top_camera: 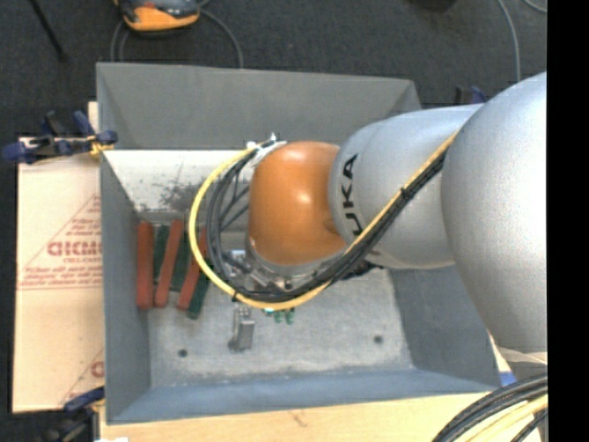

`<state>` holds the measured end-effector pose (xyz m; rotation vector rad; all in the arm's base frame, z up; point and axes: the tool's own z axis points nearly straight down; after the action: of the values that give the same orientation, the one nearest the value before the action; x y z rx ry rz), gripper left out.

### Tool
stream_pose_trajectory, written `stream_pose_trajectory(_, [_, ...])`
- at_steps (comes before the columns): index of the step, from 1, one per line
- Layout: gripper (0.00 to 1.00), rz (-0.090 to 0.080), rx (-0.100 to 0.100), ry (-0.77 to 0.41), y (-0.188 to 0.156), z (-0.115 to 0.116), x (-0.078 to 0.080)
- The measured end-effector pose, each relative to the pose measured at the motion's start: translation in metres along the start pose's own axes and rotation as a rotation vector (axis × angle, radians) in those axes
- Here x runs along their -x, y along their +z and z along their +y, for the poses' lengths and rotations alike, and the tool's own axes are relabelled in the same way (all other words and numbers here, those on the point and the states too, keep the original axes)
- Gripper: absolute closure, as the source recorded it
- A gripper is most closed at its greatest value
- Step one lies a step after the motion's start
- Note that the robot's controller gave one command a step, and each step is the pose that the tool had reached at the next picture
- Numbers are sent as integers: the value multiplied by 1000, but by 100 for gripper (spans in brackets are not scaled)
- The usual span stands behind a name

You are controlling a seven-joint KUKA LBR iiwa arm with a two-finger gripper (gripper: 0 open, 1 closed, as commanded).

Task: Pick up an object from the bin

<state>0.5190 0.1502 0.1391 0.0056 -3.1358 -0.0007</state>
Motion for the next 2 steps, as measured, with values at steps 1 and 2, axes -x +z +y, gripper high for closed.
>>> stream_pose_trajectory(1, [0,-8,1,3,-4,-1,2])
stream_pose_trajectory(2, [0,-17,-1,-261,31,26,29])
